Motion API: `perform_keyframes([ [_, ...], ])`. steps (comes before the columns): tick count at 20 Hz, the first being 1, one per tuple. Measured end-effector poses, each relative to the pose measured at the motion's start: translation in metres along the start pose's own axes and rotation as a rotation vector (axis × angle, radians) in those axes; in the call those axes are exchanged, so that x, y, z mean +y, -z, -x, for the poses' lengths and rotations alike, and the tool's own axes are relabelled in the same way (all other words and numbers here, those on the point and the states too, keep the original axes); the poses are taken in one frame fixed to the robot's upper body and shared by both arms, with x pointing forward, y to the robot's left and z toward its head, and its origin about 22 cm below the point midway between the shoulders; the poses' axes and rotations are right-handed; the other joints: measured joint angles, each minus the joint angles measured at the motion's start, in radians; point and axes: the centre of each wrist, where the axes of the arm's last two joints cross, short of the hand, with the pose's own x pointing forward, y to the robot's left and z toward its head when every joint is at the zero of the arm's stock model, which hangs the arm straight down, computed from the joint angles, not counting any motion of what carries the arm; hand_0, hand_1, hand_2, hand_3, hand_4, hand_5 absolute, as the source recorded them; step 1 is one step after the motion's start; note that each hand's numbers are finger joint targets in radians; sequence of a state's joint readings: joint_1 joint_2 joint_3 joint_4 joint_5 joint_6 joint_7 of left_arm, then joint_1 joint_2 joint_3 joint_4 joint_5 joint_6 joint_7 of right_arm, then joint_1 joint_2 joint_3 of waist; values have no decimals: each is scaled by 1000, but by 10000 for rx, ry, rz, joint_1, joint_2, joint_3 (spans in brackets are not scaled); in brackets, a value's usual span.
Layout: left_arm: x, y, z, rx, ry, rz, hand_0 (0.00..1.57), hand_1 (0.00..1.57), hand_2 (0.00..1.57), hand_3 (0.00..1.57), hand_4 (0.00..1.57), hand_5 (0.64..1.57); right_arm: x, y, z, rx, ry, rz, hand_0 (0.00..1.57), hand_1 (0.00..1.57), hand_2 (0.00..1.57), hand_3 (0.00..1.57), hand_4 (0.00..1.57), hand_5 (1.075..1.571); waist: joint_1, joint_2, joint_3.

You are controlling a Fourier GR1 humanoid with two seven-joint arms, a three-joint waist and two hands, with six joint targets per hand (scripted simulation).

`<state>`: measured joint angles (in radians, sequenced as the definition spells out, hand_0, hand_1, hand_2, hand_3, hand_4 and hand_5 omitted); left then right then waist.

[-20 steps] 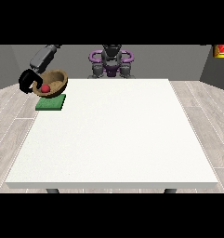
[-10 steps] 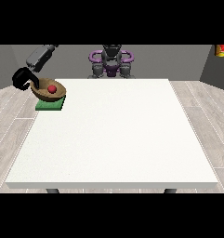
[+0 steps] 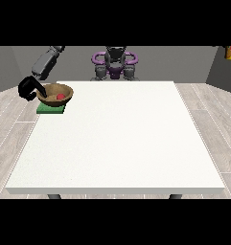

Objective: Pick the cup and pour the ball into the bowl, then pick the bowl and place it on the pad

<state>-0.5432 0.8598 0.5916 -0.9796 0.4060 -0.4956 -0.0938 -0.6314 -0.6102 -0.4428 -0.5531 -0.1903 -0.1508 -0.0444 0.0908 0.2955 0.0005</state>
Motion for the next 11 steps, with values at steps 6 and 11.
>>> perform_keyframes([
  [6, -3, 6, -7, -77, 113, 2, 0, 0, 0, 0, 1190, 1569, 9, 2, -8, 82, -952, -809, 0, 0, 0, 0, 0, 1400, 47, 60, -1],
  [11, -24, 5, 8, 446, -88, 266, 0, 0, 0, 0, 1190, 1569, 0, 6, -15, 506, -1643, -1075, 0, 0, 0, 0, 200, 1375, 45, -661, 3],
])
